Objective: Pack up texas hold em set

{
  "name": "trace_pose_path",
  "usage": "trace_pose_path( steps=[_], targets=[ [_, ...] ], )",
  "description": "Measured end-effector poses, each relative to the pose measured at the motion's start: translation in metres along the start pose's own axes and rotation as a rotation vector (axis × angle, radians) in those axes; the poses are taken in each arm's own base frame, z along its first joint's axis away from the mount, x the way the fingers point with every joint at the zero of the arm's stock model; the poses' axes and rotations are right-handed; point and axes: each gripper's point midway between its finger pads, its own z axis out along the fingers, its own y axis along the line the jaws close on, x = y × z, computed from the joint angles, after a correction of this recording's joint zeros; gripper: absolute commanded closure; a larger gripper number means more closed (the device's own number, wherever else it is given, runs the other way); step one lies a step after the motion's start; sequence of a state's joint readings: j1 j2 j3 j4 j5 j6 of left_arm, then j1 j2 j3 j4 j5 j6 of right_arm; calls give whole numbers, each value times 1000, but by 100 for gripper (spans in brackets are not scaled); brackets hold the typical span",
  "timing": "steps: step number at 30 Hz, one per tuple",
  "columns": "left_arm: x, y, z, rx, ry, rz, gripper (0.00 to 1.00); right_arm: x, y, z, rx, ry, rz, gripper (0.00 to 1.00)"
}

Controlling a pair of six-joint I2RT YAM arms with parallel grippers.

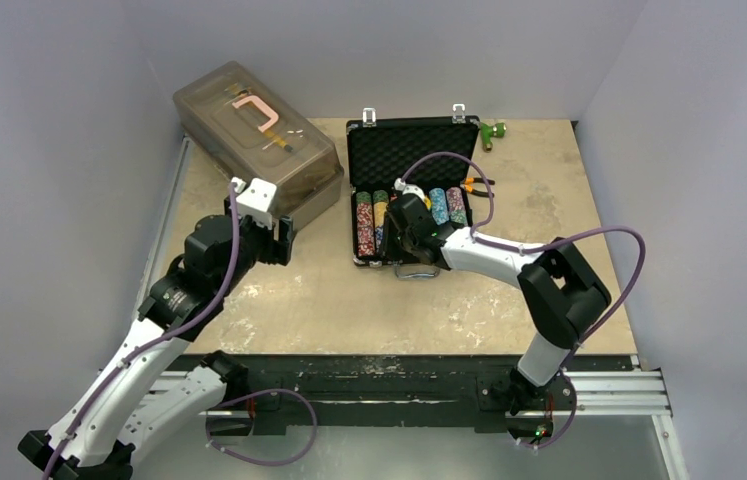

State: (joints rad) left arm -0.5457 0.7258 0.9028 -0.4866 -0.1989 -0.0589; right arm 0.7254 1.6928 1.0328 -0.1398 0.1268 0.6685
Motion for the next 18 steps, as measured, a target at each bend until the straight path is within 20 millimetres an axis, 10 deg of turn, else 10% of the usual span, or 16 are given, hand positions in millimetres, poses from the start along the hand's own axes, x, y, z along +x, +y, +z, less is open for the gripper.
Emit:
trace_pose_path(
  steps=[18],
  targets=[
    [3, -1, 3, 1, 13, 3, 35, -20, 10, -22, -39, -40, -31, 72]
  ],
)
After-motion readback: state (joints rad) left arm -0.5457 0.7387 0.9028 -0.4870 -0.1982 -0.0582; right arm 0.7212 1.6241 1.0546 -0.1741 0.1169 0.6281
